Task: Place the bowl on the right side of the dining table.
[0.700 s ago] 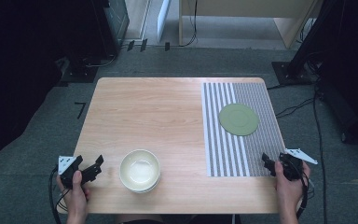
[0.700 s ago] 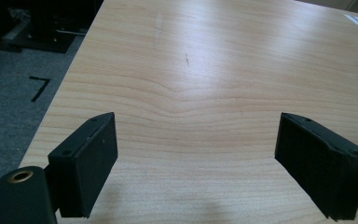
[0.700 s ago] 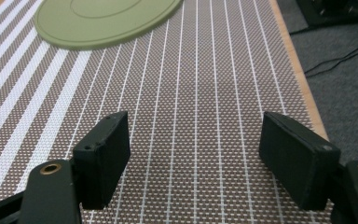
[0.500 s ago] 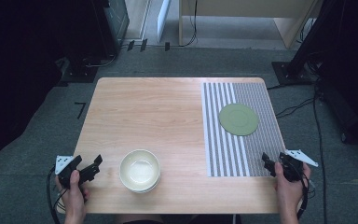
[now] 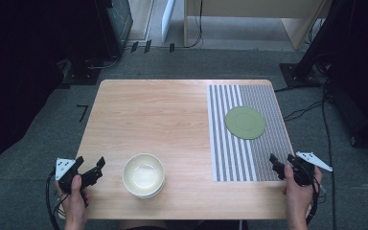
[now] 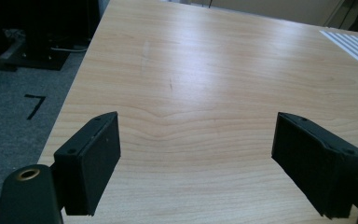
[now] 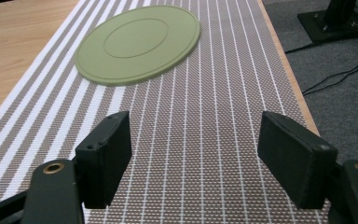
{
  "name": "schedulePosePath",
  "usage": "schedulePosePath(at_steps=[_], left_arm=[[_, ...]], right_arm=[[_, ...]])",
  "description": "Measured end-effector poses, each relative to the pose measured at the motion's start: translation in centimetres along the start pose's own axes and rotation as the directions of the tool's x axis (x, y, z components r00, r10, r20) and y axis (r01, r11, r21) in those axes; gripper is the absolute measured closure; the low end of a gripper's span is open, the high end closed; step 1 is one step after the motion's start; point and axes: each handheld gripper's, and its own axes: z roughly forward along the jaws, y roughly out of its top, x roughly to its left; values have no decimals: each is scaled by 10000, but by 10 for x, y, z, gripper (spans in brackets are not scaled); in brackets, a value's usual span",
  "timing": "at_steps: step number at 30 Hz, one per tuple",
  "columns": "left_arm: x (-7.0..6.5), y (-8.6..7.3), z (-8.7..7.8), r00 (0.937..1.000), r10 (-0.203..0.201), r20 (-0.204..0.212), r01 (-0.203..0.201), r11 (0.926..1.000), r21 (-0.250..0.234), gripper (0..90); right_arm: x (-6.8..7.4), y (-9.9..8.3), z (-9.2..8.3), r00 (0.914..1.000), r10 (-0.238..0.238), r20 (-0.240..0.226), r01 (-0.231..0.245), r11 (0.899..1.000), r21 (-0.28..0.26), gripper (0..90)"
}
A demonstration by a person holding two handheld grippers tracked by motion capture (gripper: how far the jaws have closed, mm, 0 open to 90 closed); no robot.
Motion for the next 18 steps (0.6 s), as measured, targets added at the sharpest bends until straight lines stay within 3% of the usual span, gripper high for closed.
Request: schedulePosePath(at_steps=[18], left_arm=[[-13, 11, -7, 9996, 17, 268, -11, 9997, -237, 153]], right_arm=[[28, 12, -11, 9977, -501, -461, 483, 9981, -380, 264]])
